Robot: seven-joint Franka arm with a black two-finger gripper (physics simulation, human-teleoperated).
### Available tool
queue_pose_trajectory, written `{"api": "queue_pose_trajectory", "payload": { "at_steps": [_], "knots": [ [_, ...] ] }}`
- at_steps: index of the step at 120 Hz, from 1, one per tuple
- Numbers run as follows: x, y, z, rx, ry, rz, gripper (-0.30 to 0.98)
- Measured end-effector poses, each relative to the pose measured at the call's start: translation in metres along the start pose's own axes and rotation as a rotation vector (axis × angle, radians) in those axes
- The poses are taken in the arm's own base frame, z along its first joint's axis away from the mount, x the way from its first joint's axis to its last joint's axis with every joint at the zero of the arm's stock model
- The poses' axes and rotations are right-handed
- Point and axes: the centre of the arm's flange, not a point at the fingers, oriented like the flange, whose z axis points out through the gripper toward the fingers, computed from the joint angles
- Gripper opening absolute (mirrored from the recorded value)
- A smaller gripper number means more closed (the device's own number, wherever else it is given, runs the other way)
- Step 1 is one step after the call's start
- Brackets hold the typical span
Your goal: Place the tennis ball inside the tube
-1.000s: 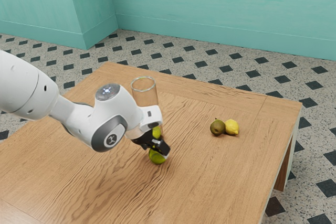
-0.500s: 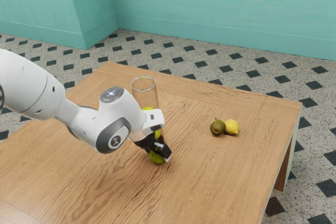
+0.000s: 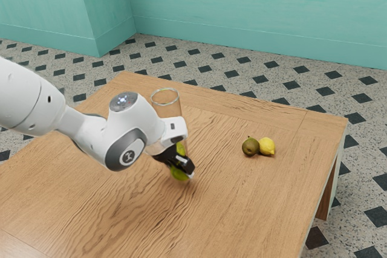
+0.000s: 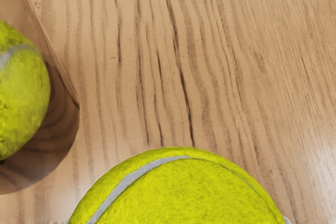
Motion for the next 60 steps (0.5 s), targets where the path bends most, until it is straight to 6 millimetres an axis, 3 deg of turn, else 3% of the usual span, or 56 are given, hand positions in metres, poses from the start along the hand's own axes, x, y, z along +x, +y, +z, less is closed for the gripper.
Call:
{"api": "queue_pose_trajectory", "payload": {
  "at_steps": [30, 47, 60],
  "knots": [
    [0.008, 0.045, -0.114, 0.054, 0.098, 0.071, 0.17],
    [0.047, 0.061, -0.188, 0.083, 0.078, 0.048, 0.11],
    [0.071, 0.064, -0.229, 0.104, 0.017, 0.020, 0.10]
  ]
}}
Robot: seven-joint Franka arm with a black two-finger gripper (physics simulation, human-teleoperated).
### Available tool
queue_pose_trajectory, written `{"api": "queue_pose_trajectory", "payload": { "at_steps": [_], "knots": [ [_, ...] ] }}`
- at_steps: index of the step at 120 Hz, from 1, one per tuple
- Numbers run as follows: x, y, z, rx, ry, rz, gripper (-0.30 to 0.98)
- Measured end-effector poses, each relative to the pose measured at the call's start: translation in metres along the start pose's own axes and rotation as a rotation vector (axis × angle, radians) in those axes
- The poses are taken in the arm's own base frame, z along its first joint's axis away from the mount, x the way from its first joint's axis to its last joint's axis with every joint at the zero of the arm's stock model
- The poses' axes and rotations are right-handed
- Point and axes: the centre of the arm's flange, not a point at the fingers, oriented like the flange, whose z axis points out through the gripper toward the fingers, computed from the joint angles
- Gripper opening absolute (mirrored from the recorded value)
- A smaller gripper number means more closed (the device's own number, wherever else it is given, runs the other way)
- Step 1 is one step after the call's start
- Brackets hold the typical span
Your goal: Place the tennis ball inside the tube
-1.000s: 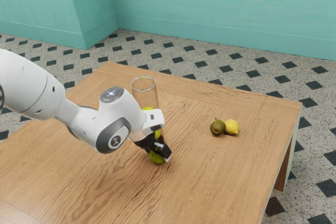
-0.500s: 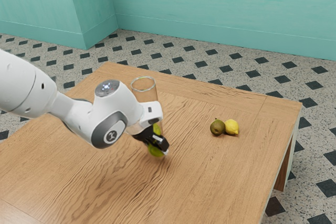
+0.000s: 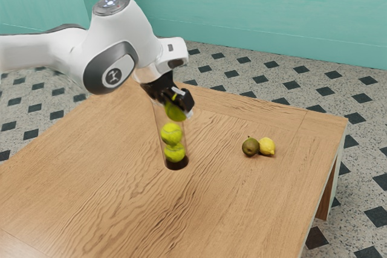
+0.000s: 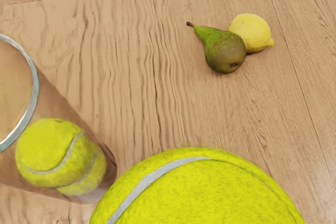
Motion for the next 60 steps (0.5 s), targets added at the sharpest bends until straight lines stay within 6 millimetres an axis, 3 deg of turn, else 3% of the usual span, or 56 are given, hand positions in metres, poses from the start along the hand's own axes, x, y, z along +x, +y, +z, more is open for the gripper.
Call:
{"api": "queue_pose_trajectory", "payload": {
  "at_steps": [20, 29, 60],
  "knots": [
    [0.020, -0.024, -0.013, 0.038, -0.122, -0.039, 0.08],
    [0.035, -0.041, -0.008, 0.056, -0.158, -0.050, 0.07],
    [0.061, -0.100, 0.013, 0.109, -0.229, -0.099, 0.05]
  ]
}}
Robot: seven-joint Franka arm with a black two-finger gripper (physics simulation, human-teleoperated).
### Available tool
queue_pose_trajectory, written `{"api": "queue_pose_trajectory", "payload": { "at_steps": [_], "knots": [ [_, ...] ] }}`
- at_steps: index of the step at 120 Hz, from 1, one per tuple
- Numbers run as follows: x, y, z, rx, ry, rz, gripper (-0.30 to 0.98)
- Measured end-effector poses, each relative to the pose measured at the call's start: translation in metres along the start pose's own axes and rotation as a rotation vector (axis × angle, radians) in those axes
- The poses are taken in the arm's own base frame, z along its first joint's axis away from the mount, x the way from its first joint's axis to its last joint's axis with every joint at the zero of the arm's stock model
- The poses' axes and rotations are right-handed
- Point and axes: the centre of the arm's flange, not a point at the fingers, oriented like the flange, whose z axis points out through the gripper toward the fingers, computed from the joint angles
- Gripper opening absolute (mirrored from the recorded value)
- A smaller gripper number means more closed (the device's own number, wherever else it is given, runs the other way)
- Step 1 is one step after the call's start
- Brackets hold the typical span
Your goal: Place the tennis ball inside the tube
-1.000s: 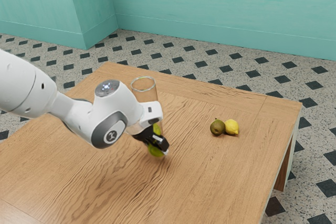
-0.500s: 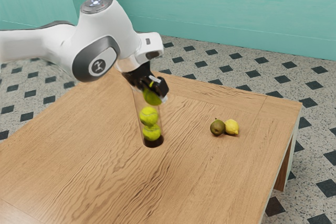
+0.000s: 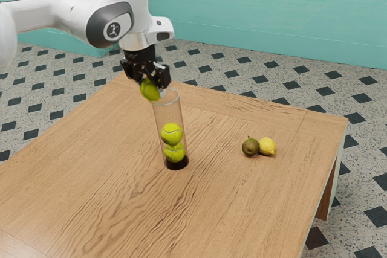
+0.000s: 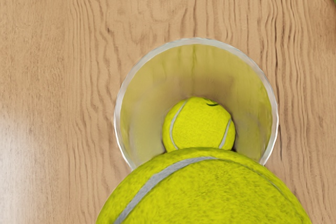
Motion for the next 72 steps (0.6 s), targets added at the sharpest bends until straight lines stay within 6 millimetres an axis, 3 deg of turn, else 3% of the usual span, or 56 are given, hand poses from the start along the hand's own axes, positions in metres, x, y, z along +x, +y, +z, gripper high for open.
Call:
{"api": "queue_pose_trajectory", "payload": {
  "at_steps": [35, 72],
  "knots": [
    [0.022, -0.002, 0.014, 0.008, -0.018, 0.018, 0.02],
    [0.029, 0.002, 0.021, 0.006, -0.021, 0.030, 0.05]
  ]
}}
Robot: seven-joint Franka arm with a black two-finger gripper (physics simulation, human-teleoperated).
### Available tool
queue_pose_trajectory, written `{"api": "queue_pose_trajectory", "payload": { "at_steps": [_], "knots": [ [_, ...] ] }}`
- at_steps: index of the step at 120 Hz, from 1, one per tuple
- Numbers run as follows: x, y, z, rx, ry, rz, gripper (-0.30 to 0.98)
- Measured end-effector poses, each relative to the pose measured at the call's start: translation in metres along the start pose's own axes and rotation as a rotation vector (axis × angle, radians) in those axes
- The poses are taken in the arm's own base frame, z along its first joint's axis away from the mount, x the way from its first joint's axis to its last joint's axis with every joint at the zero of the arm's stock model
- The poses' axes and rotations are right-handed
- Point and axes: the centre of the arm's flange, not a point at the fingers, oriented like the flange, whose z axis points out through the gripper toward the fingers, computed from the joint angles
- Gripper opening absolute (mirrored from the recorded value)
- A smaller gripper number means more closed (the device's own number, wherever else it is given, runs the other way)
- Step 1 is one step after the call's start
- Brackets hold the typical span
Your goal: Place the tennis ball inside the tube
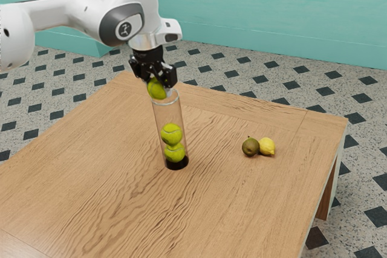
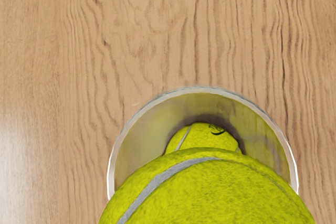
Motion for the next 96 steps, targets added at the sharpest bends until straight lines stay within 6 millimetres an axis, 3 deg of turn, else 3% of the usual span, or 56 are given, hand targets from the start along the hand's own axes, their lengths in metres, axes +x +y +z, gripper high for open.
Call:
{"api": "queue_pose_trajectory", "payload": {
  "at_steps": [52, 58, 73, 96],
  "knots": [
    [0.017, -0.005, 0.011, 0.004, 0.006, 0.008, 0.06],
    [0.017, -0.005, 0.012, 0.003, 0.005, 0.008, 0.11],
    [0.017, -0.003, 0.012, -0.014, 0.003, 0.013, 0.39],
    [0.016, 0.000, 0.012, -0.030, 0.001, 0.027, 0.57]
  ]
}}
